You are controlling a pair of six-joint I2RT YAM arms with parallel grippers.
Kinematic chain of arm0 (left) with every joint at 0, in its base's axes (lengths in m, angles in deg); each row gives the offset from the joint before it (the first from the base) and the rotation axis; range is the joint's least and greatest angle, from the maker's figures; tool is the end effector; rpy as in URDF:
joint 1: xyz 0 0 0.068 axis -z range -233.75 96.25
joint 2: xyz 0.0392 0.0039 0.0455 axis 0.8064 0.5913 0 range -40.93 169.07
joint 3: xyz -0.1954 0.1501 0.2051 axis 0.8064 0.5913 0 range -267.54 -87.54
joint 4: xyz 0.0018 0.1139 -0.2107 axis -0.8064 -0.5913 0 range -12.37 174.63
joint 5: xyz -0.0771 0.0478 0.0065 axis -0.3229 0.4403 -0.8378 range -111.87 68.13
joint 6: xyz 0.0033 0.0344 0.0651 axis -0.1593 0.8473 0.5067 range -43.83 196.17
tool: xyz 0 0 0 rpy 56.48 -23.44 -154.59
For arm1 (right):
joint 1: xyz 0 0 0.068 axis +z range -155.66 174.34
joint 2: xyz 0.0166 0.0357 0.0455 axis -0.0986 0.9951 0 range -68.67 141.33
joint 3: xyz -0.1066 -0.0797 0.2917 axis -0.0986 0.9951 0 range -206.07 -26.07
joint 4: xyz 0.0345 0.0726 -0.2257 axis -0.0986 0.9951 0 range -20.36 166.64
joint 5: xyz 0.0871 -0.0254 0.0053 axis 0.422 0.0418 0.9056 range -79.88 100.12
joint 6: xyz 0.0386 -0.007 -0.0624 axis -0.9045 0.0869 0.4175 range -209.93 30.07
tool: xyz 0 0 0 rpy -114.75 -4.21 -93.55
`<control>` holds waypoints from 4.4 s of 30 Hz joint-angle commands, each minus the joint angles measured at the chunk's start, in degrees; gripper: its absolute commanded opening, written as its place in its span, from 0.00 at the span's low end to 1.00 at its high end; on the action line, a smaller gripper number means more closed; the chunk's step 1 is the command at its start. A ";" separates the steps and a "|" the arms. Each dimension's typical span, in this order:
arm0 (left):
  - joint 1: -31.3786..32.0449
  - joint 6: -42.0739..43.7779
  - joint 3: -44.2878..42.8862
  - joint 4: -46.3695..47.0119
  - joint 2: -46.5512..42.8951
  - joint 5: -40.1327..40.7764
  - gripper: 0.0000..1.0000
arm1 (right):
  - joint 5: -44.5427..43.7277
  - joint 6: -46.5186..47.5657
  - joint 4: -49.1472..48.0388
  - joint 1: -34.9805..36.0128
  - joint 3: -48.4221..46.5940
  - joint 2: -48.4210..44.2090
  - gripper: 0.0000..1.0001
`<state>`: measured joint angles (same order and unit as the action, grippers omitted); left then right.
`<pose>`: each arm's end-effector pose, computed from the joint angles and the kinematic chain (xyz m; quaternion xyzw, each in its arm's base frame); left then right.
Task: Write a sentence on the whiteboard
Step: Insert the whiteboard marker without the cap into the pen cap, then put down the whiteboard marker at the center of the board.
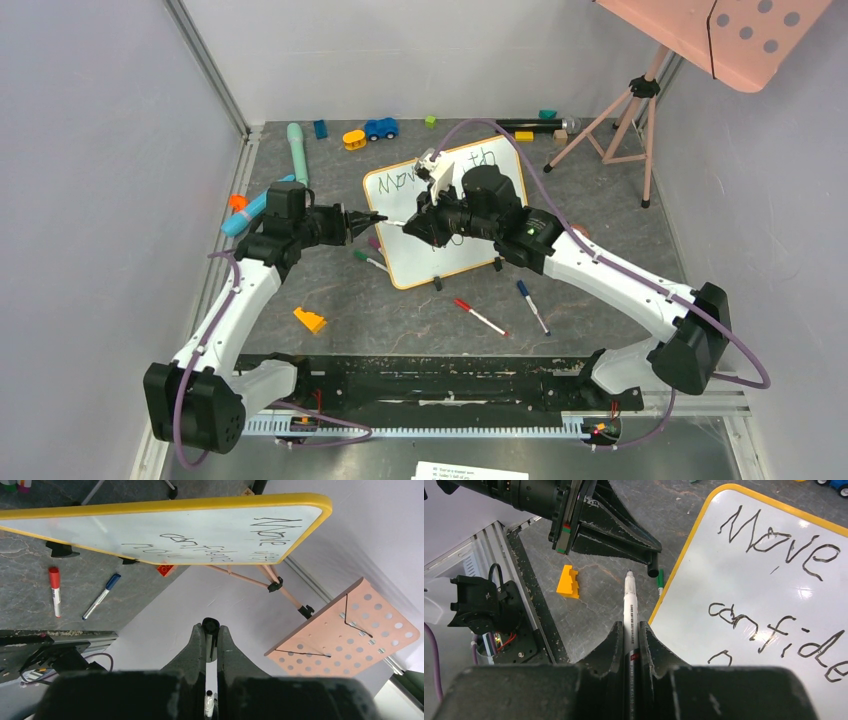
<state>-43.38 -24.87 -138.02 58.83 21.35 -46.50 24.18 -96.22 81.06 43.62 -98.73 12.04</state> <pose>0.1985 -0.0624 0.3248 -0.5573 0.6832 -0.4642 0.0850 0.1994 0.2548 0.4064 -0.3627 0.7281 0.3556 0.4604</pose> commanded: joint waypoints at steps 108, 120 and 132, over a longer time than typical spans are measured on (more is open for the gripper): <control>7.16 51.53 -3.31 -14.30 -16.20 19.29 1.00 | -22.31 -4.35 34.27 -2.66 18.20 6.28 0.00; 7.21 56.78 -2.84 -13.28 -17.48 21.99 1.00 | -18.34 -2.04 26.17 -3.41 23.78 -11.91 0.00; 7.21 59.06 2.80 -9.65 -21.75 27.22 1.00 | -7.79 -5.44 9.06 -7.55 29.01 -10.20 0.09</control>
<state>-36.06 30.17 -137.19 45.06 1.49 -23.41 14.13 -100.02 98.13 37.87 -70.67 1.20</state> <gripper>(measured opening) 0.994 0.118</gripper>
